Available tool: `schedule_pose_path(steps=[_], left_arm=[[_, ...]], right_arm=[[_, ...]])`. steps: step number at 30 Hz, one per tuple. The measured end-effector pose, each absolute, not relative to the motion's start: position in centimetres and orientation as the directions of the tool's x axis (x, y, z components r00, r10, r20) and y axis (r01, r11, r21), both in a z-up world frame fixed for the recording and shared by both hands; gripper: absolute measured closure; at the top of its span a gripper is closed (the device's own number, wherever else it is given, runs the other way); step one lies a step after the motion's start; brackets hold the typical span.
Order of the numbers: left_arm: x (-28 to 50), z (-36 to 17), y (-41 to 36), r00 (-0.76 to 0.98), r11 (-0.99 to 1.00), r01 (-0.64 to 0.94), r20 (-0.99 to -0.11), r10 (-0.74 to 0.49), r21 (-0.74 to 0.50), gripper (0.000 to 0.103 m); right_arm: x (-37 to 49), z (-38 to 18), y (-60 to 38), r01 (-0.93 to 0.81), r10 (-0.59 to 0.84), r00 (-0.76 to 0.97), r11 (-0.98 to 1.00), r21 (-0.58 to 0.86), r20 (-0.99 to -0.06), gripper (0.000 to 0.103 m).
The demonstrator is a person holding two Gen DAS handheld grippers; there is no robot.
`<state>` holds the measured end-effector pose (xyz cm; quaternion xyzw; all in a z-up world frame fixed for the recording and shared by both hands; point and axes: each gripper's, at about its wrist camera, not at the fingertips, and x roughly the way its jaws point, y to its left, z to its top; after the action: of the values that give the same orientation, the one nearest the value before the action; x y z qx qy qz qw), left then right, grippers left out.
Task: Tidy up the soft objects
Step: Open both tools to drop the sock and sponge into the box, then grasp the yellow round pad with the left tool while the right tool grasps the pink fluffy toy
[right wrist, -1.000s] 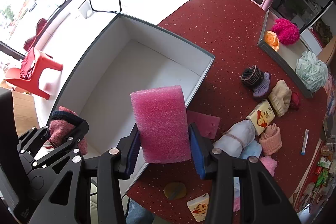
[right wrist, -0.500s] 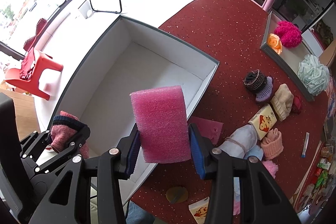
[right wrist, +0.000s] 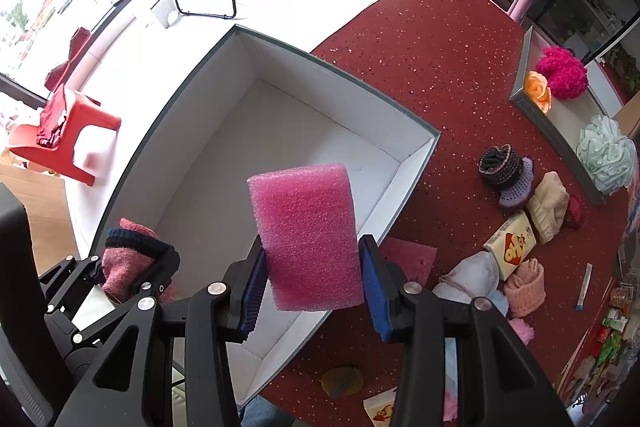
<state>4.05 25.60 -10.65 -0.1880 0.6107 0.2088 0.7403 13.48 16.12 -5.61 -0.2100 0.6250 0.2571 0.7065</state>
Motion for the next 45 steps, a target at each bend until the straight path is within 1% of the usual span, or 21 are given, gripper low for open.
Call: schedule_pose_path(steps=[4, 6, 7, 8, 10, 11, 12, 14, 15, 16, 21, 24, 28, 33, 39, 45], left_arm=[[4.1, -11.0, 25.7, 0.164, 0.844, -0.535, -0.984, 0.073, -0.026, 0.065], [4.1, -11.2, 25.6, 0.167, 0.848, -0.529, -0.983, 0.075, -0.025, 0.050], [4.1, -11.1, 25.6, 0.171, 0.849, -0.527, -0.982, 0.081, -0.022, 0.028], [4.1, -10.9, 25.6, 0.180, 0.849, -0.528, -0.979, 0.094, -0.016, 0.012], [4.0, -10.4, 25.6, 0.204, 0.851, -0.525, -0.973, 0.108, -0.015, 0.010], [4.1, -10.3, 25.6, 0.205, 0.854, -0.520, -0.974, 0.101, -0.021, 0.010], [4.1, -10.4, 25.6, 0.202, 0.855, -0.518, -0.975, 0.090, -0.028, 0.010], [4.2, -10.6, 25.5, 0.184, 0.858, -0.514, -0.980, 0.077, -0.029, 0.009], [4.3, -10.7, 25.4, 0.181, 0.858, -0.513, -0.981, 0.075, -0.029, 0.003], [4.3, -10.7, 25.4, 0.183, 0.857, -0.514, -0.980, 0.078, -0.028, 0.000], [4.4, -10.3, 24.9, 0.179, 0.868, -0.496, -0.981, 0.079, -0.021, 0.000], [4.6, -10.0, 24.0, 0.180, 0.883, -0.468, -0.982, 0.054, -0.037, 0.000], [5.0, -9.1, 22.1, 0.191, 0.912, -0.410, -0.980, 0.057, -0.027, 0.000], [6.1, -8.1, 18.3, 0.210, 0.951, -0.306, -0.977, 0.033, -0.034, 0.000], [7.0, -7.6, 13.8, 0.207, 0.983, -0.178, -0.978, -0.007, -0.045, 0.000], [7.4, -7.4, 9.8, 0.195, 0.996, -0.074, -0.980, -0.038, -0.053, 0.000]], right_arm=[[13.7, -6.5, 16.6, -0.627, 0.091, 0.069, 0.778, 0.028, -0.993, 0.055], [13.8, -6.8, 16.9, -0.629, 0.088, 0.061, 0.777, 0.030, -0.994, 0.055], [13.8, -7.0, 17.0, -0.630, 0.088, 0.058, 0.776, 0.032, -0.994, 0.055], [13.8, -7.1, 17.2, -0.634, 0.088, 0.056, 0.773, 0.033, -0.995, 0.054], [13.8, -7.4, 17.6, -0.645, 0.082, 0.048, 0.764, 0.032, -0.996, 0.044], [13.8, -7.5, 17.7, -0.646, 0.080, 0.042, 0.763, 0.034, -0.996, 0.032], [13.8, -7.5, 17.6, -0.643, 0.081, 0.040, 0.765, 0.037, -0.996, 0.023], [13.8, -7.2, 17.4, -0.631, 0.093, 0.048, 0.775, 0.042, -0.994, 0.018], [13.9, -7.1, 17.3, -0.627, 0.099, 0.053, 0.778, 0.044, -0.994, 0.016], [13.9, -7.0, 17.3, -0.624, 0.105, 0.057, 0.780, 0.047, -0.993, 0.016], [14.1, -6.2, 16.2, -0.612, 0.107, 0.098, 0.791, 0.025, -0.989, 0.015], [14.0, -5.8, 15.0, -0.592, 0.110, 0.100, 0.805, 0.030, -0.989, 0.015], [14.1, -5.3, 11.9, -0.531, 0.112, 0.097, 0.846, 0.044, -0.989, 0.015], [14.1, -5.4, 5.9, -0.405, 0.104, 0.090, 0.912, 0.059, -0.991, 0.015], [13.1, -6.5, -2.9, -0.206, 0.048, 0.080, 0.978, 0.030, -0.996, 0.015], [11.0, -7.8, -10.4, -0.014, 0.006, 0.046, 1.000, 0.005, -0.999, 0.015]])
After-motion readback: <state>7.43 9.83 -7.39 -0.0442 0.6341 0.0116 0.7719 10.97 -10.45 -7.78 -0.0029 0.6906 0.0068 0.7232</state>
